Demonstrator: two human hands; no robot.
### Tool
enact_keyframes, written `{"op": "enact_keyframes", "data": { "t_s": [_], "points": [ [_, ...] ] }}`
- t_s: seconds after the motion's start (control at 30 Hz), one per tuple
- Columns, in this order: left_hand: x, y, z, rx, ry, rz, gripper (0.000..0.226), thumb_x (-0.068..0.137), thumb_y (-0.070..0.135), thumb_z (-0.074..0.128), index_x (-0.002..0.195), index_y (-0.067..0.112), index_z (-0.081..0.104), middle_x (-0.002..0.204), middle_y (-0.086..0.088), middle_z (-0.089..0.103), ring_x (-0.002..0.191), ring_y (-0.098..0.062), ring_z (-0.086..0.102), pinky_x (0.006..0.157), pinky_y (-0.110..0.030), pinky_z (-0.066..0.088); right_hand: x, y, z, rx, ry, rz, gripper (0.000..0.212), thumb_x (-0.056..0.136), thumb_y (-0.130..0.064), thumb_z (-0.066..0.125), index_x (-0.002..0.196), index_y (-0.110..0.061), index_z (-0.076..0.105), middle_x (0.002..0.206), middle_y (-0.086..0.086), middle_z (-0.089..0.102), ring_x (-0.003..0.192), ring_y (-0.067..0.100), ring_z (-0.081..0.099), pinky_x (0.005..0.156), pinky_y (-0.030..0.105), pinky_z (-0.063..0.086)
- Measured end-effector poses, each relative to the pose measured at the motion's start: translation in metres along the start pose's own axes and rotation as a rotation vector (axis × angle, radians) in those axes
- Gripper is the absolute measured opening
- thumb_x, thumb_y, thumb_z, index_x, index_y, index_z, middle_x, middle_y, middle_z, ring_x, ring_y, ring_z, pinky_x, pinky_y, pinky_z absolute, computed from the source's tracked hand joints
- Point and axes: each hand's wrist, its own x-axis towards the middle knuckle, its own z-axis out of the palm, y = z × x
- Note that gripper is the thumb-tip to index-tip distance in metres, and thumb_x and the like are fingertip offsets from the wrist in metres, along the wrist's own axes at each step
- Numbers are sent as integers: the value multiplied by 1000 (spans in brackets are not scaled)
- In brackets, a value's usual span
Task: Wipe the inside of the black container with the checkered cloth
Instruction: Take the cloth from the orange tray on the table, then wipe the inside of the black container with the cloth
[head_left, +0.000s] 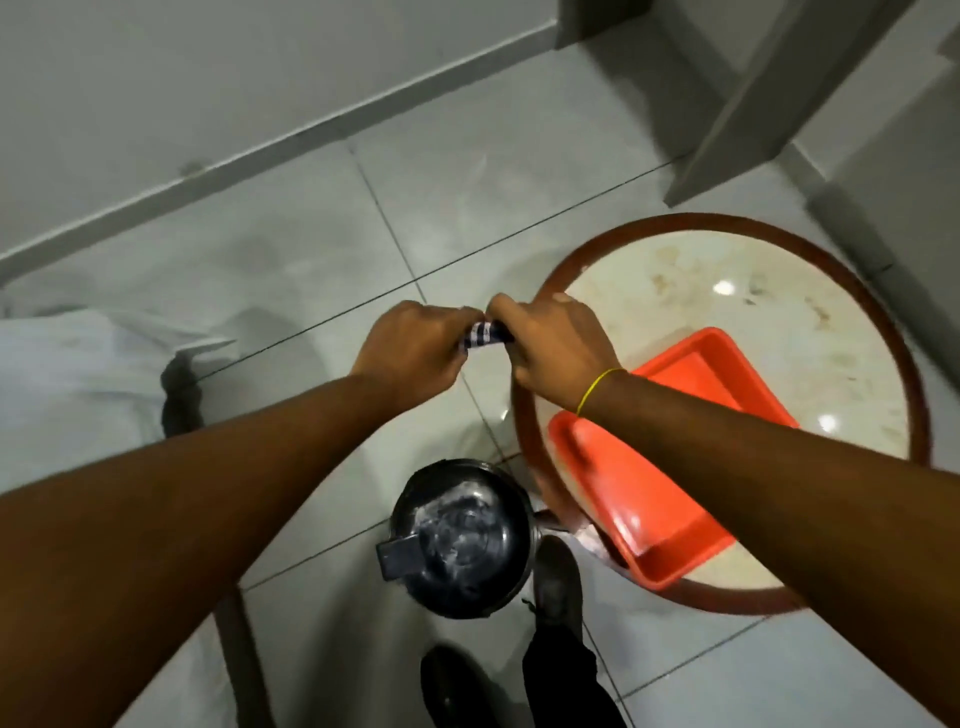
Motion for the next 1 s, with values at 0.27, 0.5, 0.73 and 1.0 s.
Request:
{"op": "enact_keyframes", "data": {
  "t_s": [0.27, 0.5, 0.73, 1.0],
  "points": [
    [-133, -66, 138, 38, 121, -307, 24, 82, 0, 76, 104, 8, 76, 90, -15, 80, 66, -38, 69, 64, -36, 53, -4, -74, 181, 130, -111, -157, 51, 71, 13, 72, 117, -8, 70, 108, 15, 78, 108, 37, 74, 93, 48, 49],
    [-276, -20, 299, -197, -89, -407, 41, 72, -2, 85, 113, 2, 81, 113, -21, 80, 93, -44, 78, 78, -47, 63, -140, -70, 327, 25, -606, -302, 60, 85, -1, 75, 144, -4, 64, 155, 20, 61, 146, 41, 56, 114, 54, 46],
    [-331, 2, 337, -339, 72, -606, 49, 95, 33, 62, 138, 10, 68, 151, -12, 63, 145, -32, 55, 117, -60, 33, -188, -69, 353, -2, -633, -271, 72, 97, -43, 54, 163, -14, 45, 184, 9, 18, 170, 35, 13, 135, 59, 24],
    [-303, -68, 385, -658, 118, -1476, 40, 110, 37, 43, 99, 8, 68, 96, -21, 73, 96, -43, 69, 81, -45, 53, -140, -116, 418, -90, -520, -304, 72, 113, -50, 34, 176, -19, 18, 186, 7, 1, 172, 31, -1, 135, 67, 5]
  ]
}}
